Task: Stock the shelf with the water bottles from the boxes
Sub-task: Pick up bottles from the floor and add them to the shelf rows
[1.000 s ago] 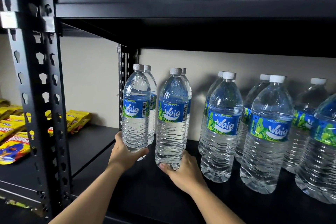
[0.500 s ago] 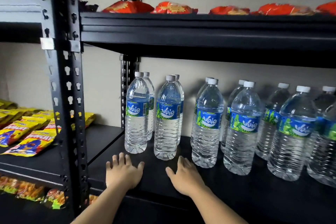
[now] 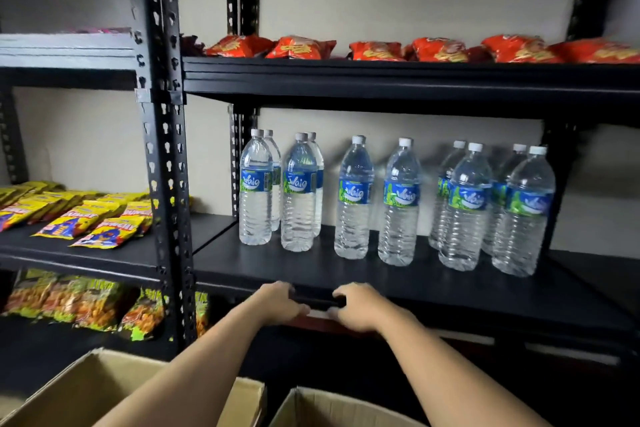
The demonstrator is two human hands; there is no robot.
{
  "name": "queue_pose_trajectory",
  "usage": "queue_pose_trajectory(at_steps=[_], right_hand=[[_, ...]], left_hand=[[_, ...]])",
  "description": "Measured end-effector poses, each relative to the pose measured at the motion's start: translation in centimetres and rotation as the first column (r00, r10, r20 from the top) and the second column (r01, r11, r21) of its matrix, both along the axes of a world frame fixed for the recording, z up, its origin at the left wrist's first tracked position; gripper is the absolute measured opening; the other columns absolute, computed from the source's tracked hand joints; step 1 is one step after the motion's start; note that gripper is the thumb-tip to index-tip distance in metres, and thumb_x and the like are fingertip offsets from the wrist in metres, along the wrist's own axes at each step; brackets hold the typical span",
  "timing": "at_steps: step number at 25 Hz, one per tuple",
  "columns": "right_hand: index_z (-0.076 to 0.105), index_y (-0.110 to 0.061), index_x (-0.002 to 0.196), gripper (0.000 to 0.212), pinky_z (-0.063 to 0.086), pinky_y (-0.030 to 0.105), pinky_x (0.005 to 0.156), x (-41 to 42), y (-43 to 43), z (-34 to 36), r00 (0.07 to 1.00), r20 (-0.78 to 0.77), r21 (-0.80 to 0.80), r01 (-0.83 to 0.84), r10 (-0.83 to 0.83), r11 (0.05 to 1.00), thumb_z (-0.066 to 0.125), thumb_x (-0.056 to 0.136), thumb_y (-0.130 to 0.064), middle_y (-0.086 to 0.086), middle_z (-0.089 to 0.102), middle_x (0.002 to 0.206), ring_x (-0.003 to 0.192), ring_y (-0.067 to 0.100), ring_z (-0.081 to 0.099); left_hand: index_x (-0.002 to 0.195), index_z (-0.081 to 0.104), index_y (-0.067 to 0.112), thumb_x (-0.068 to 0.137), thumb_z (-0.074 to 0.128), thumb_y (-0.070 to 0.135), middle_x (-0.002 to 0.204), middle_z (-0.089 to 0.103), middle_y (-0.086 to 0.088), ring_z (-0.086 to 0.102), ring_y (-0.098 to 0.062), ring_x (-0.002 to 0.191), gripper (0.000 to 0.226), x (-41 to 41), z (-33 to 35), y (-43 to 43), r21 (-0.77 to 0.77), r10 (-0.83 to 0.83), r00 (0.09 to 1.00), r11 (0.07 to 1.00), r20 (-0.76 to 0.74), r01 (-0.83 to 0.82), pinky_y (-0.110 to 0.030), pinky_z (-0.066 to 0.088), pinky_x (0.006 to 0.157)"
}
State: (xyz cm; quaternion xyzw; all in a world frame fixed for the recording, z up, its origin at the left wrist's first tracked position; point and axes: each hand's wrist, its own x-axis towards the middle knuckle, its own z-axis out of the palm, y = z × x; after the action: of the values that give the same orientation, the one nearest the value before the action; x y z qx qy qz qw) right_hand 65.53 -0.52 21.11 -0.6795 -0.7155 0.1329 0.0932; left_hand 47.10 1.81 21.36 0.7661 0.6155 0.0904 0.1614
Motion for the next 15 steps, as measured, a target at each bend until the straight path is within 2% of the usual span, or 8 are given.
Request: queue_pose_trajectory(at_steps=[1,3,5,7,10,11,13,15], right_hand=[[0.054,-0.025,0.139,0.059,0.039,0.033,0.110,0.5,-0.9,0.8,1.000,-0.006,-0.003,0.021,-0.021,1.000,0.061,0.085,-0.050,0.006,0.052,0.143,0.132,0.026,0.049],[0.056,-0.029,0.136,0.058,0.042,0.035,0.108,1.9,-3.3,2.0,0.998,0.004,-0.027,0.063,-0.063,0.998,0.062,0.084,-0.052,0.005,0.055,0.139,0.125,0.025,0.054],[0.056,-0.029,0.136,0.056,0.044,0.035,0.105,3.5,-5.8,2.5,0.995,0.057,-0.045,0.082,-0.079,0.996,0.063,0.085,-0.052,0.005,0.056,0.137,0.122,0.025,0.056],[0.053,-0.030,0.138,0.055,0.046,0.036,0.101,5.1,-8.4,2.5,0.988,0.094,-0.096,0.129,-0.120,0.987,0.062,0.088,-0.050,0.005,0.054,0.139,0.120,0.025,0.056],[0.047,-0.030,0.143,0.057,0.046,0.037,0.099,7.7,-12.9,2.4,0.962,0.155,-0.167,0.250,-0.225,0.954,0.061,0.091,-0.049,0.005,0.048,0.143,0.123,0.025,0.054],[0.047,-0.030,0.144,0.056,0.046,0.036,0.099,8.8,-14.4,2.2,0.950,0.169,-0.190,0.291,-0.261,0.938,0.060,0.092,-0.049,0.005,0.049,0.142,0.122,0.025,0.055],[0.049,-0.029,0.141,0.053,0.048,0.036,0.098,11.1,-17.4,1.6,0.923,0.163,-0.232,0.380,-0.349,0.895,0.060,0.092,-0.048,0.005,0.055,0.132,0.108,0.021,0.061],[0.049,-0.029,0.141,0.053,0.049,0.037,0.098,13.5,-20.8,1.2,0.882,0.123,-0.257,0.472,-0.455,0.843,0.059,0.092,-0.047,0.007,0.055,0.125,0.098,0.019,0.064]], left_hand=[[0.133,0.057,0.015,0.087,0.065,0.046,0.122,0.066,-0.008,0.063,-0.023,0.107,0.056,0.6,0.6,-1.1,-0.023,-0.028,0.999,0.999,0.029,0.028,-0.027,0.050,0.086],[0.127,0.059,0.016,0.087,0.063,0.043,0.090,0.070,-0.008,0.062,-0.022,0.072,0.048,1.7,1.4,-3.6,-0.092,-0.100,0.993,0.990,0.057,0.105,-0.026,0.052,0.062],[0.126,0.059,0.017,0.089,0.062,0.041,0.078,0.070,-0.007,0.059,-0.021,0.064,0.044,3.0,1.9,-5.4,-0.125,-0.168,0.984,0.977,0.059,0.174,-0.026,0.051,0.059],[0.126,0.057,0.019,0.091,0.061,0.040,0.082,0.070,-0.007,0.060,-0.017,0.066,0.040,4.8,2.3,-6.9,-0.141,-0.229,0.970,0.961,0.086,0.239,-0.024,0.051,0.060],[0.125,0.056,0.017,0.095,0.059,0.037,0.098,0.069,-0.004,0.065,-0.016,0.077,0.036,8.6,2.2,-8.6,-0.221,-0.343,0.933,0.907,0.109,0.359,-0.028,0.052,0.066],[0.124,0.056,0.016,0.095,0.059,0.036,0.098,0.067,-0.002,0.066,-0.018,0.080,0.035,10.2,1.9,-9.0,-0.264,-0.384,0.919,0.880,0.092,0.395,-0.031,0.052,0.069],[0.123,0.056,0.013,0.096,0.058,0.038,0.095,0.064,0.002,0.068,-0.021,0.086,0.036,14.0,1.7,-10.1,-0.332,-0.490,0.871,0.818,0.022,0.469,-0.035,0.054,0.076],[0.124,0.057,0.012,0.097,0.056,0.040,0.101,0.065,0.002,0.071,-0.023,0.096,0.038,18.3,1.8,-11.8,-0.347,-0.615,0.787,0.751,-0.055,0.562,-0.039,0.055,0.086]])
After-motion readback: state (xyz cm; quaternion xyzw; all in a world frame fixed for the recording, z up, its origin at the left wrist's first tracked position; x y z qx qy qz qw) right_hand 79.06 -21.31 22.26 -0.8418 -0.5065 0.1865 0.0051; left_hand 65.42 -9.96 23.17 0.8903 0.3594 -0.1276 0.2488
